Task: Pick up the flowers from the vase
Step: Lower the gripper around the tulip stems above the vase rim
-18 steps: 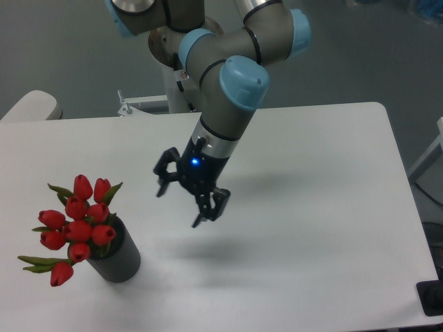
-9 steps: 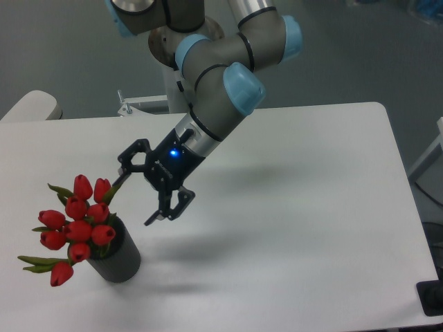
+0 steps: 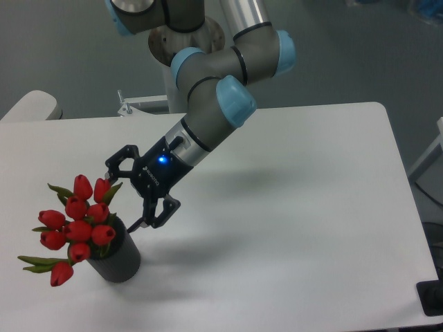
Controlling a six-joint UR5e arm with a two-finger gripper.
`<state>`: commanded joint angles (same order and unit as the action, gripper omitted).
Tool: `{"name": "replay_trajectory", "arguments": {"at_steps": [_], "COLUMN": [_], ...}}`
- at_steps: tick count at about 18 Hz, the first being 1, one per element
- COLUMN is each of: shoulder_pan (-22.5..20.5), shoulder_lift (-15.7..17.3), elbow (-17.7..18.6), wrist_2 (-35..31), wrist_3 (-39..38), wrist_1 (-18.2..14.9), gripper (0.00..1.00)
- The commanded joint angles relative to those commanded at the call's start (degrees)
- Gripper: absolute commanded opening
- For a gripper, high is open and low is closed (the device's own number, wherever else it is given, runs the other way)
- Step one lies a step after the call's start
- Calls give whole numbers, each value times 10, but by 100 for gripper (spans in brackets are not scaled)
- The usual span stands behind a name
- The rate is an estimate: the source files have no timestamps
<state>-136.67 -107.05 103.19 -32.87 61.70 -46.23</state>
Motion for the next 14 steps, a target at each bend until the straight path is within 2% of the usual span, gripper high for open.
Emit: {"name": "replay_trajectory", "arguments": {"at_steps": [5,14], "shoulder_pan": [4,21], "shoulder_lift": [-8,-26], "elbow": [1,-16], "wrist_2": [0,-1], "wrist_3": [5,9], "wrist_1": [21,23], "gripper": [100,100]}}
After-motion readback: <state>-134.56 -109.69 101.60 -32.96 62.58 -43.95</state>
